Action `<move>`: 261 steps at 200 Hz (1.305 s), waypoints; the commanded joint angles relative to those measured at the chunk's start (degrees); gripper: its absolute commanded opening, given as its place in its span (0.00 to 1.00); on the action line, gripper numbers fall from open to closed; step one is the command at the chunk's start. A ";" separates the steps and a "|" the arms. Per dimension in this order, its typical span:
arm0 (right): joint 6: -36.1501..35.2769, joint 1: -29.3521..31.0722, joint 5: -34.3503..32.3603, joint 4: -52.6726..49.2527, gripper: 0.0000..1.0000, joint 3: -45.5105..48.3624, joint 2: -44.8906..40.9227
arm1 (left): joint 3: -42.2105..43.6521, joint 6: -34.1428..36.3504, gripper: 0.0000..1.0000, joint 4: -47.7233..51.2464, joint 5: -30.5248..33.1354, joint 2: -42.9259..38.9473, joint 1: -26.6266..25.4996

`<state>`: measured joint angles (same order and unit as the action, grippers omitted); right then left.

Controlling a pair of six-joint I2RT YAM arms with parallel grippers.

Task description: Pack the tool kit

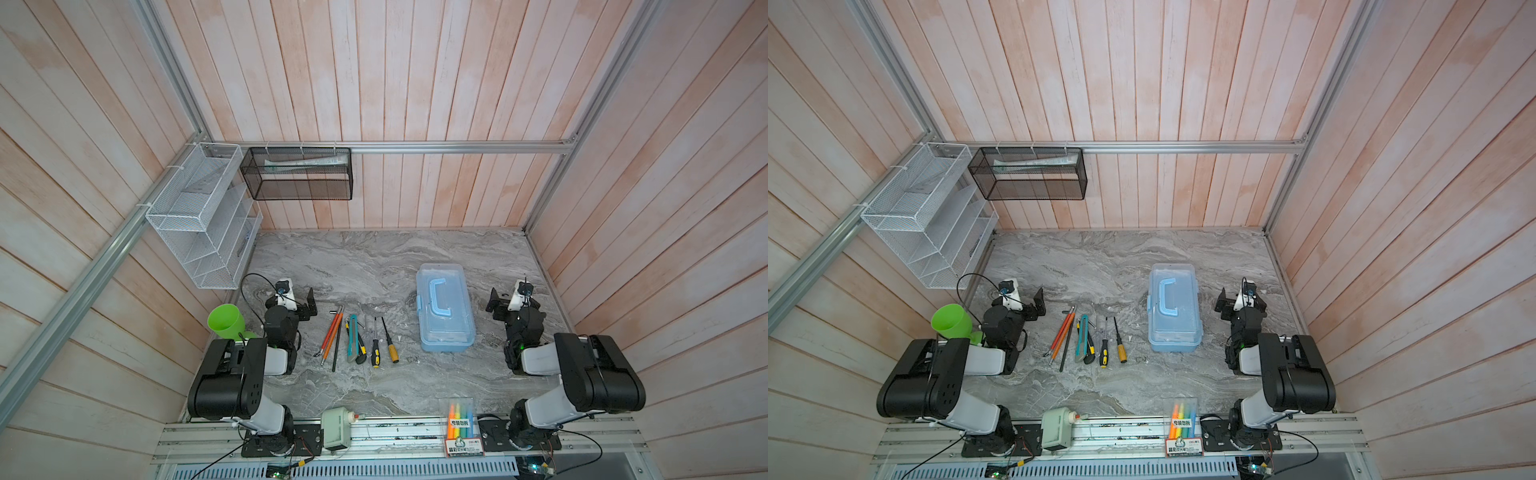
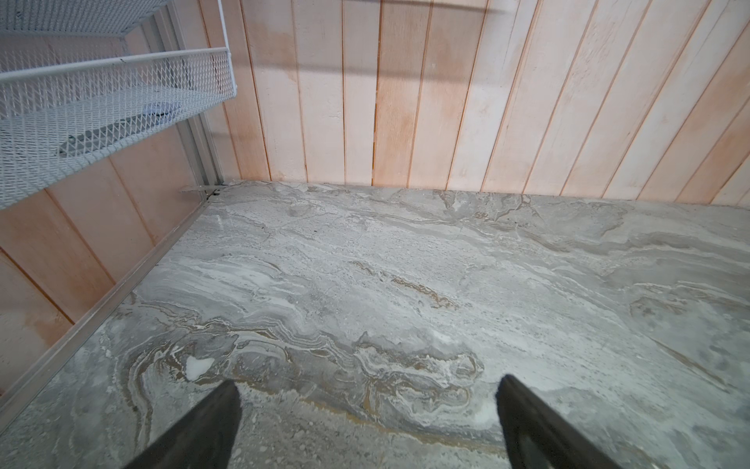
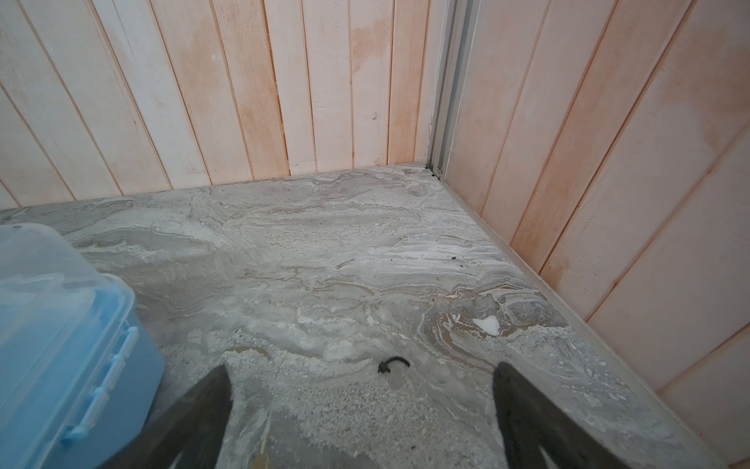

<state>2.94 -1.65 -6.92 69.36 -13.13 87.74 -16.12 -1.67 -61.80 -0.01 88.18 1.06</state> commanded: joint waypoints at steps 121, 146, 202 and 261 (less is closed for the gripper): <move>0.04 0.88 -2.27 -21.54 0.97 -9.36 -11.20 | -11.08 -7.07 1.00 26.95 7.04 -12.75 0.48; 4.80 1.17 -2.56 -35.55 0.96 -14.55 -18.49 | -15.21 -15.82 1.00 36.69 -2.08 -17.06 -0.39; 15.58 10.69 0.74 -80.58 0.82 -34.97 -25.28 | -20.45 -25.90 1.00 55.11 -13.24 -18.90 -9.88; 23.71 22.39 16.55 -106.70 0.67 -51.76 -17.08 | -18.47 -33.88 1.00 53.35 -12.08 -17.26 -23.82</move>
<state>22.02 17.19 1.45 -21.37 -61.45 66.92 -35.77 -30.98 -8.29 -11.73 69.69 -19.73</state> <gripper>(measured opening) 0.680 0.998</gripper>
